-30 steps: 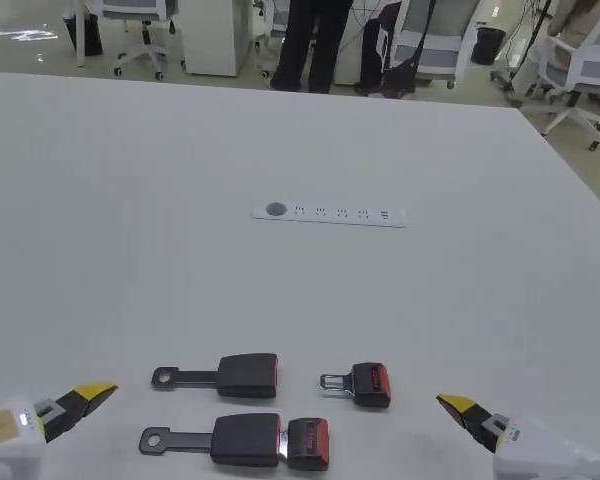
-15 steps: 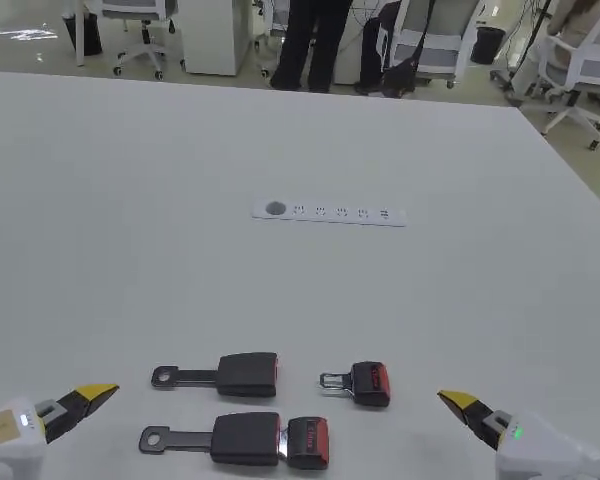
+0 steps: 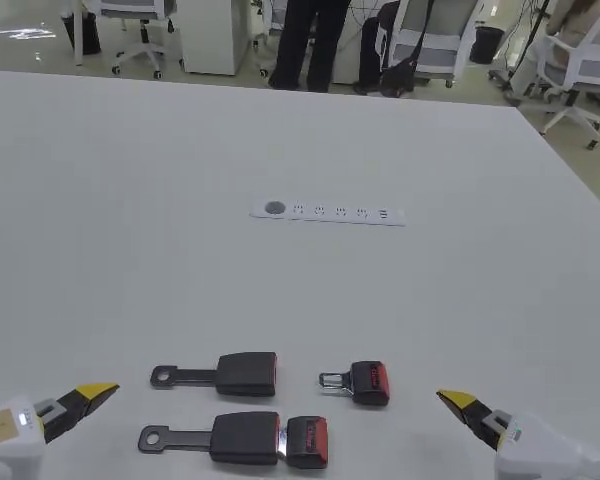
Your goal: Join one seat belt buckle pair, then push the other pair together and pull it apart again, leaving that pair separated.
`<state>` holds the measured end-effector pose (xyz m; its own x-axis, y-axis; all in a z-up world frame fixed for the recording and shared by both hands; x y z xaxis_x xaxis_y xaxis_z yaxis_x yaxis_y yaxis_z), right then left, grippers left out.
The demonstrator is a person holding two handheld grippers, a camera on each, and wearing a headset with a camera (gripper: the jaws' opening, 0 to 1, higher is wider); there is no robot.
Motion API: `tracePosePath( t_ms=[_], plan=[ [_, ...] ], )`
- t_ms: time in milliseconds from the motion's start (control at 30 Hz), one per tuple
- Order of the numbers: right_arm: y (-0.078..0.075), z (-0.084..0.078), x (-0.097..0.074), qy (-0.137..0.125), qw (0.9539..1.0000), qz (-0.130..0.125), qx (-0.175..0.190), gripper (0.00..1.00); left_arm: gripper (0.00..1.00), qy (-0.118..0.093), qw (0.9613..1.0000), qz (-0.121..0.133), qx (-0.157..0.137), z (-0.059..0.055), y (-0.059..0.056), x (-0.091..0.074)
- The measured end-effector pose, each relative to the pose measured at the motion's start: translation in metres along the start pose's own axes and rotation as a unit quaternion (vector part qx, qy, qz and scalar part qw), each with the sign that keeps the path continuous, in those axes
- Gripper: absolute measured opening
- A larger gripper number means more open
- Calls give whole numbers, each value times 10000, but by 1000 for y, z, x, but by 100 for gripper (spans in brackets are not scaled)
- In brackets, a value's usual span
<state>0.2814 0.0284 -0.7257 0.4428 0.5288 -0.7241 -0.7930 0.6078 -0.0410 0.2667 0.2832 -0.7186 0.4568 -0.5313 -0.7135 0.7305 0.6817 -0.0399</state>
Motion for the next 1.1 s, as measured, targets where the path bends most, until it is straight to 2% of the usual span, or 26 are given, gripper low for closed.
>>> tracePosePath(
  t_ms=[300,1100],
  plan=[
    [1,0,0,-18,10000,-13,-36,99,99,-6,10000,-8,-10,-7,7,2],
    [7,5,-3,-47,10000,-14,-83,99,99,-9,10000,-19,8,-10,9,4]
  ],
)
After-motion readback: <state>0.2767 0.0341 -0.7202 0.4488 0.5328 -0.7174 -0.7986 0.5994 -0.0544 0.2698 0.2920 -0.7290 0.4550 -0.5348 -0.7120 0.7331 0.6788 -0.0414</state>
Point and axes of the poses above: the centre of the closed fingertips' face, and the gripper's own axes: x roughly forward along the fingers, y roughly to its left, z roughly out of its top, the point moved 1 cm from there along -x, roughly backward along the fingers, and after that the axes turned 15 degrees about y, right-handed, at the moved point
